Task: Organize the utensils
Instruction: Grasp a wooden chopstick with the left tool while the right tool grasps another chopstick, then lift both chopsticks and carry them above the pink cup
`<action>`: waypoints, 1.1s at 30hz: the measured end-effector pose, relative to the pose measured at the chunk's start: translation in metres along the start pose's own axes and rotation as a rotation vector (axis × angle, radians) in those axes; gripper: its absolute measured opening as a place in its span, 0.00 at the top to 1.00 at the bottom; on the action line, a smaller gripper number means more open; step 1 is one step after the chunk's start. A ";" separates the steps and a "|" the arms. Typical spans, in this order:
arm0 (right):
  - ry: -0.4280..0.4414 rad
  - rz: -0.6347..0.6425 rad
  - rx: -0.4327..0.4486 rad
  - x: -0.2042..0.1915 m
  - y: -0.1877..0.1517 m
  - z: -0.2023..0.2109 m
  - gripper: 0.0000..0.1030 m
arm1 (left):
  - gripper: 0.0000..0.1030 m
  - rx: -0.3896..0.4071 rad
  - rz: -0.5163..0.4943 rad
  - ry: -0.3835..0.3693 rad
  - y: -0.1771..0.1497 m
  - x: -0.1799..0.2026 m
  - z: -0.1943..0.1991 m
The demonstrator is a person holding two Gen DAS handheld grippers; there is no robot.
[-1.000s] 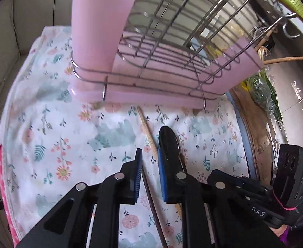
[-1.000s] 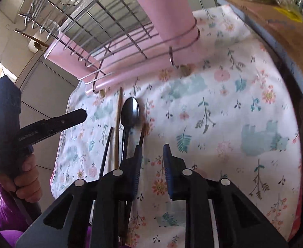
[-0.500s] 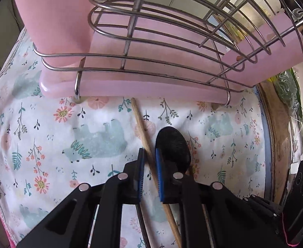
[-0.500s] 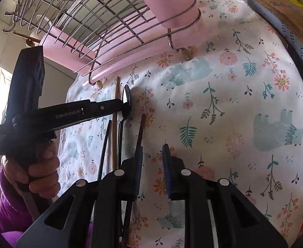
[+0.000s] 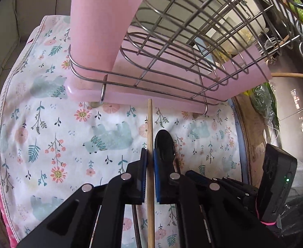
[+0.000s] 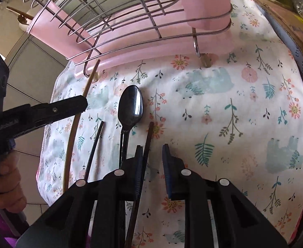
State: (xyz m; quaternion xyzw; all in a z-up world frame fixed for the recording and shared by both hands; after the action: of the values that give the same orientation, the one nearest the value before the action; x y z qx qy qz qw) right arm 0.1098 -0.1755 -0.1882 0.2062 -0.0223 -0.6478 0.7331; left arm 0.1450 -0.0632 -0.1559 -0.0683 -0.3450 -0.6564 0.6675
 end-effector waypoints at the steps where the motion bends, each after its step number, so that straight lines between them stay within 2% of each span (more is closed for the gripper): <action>1: -0.023 0.015 0.002 -0.004 0.001 -0.001 0.81 | 0.95 0.006 0.000 -0.009 0.000 0.000 0.004; 5: -0.103 0.078 0.018 -0.019 0.004 -0.006 0.81 | 0.94 0.033 -0.001 -0.038 0.001 -0.002 0.019; 7: -0.144 0.097 0.039 -0.021 0.005 -0.007 0.91 | 0.95 0.048 -0.004 -0.047 0.002 -0.003 0.028; 8: -0.144 0.096 0.046 -0.021 0.005 -0.006 0.92 | 0.95 0.056 -0.006 -0.051 0.002 -0.006 0.033; 14: -0.085 0.014 0.079 -0.012 -0.001 0.001 0.95 | 0.95 0.103 -0.007 -0.068 0.002 -0.019 0.064; 24: -0.007 -0.121 0.249 0.027 0.000 0.055 0.95 | 0.94 0.249 -0.053 -0.078 0.004 -0.019 0.116; 27: 0.018 -0.134 0.313 0.029 0.007 0.075 0.95 | 0.95 0.305 -0.059 -0.091 0.009 -0.010 0.130; 33: 0.061 -0.130 0.522 0.036 0.034 0.139 0.95 | 0.94 0.465 -0.111 -0.107 0.026 0.014 0.165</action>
State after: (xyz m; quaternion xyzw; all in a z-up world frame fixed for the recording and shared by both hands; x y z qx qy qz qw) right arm 0.1057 -0.2456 -0.0585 0.4086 -0.1533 -0.6595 0.6121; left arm 0.1068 0.0178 -0.0144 0.0720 -0.5249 -0.5905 0.6088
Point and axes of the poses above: each gripper's, at about its wrist camera, not at the fingertips, and z roughly against the way its jaws point, x to its right, y to its top, the point moved 7 cm from there along -z, roughly the way its jaws point, and after that the axes turned 7 degrees about -y, right-handed, at the moved point
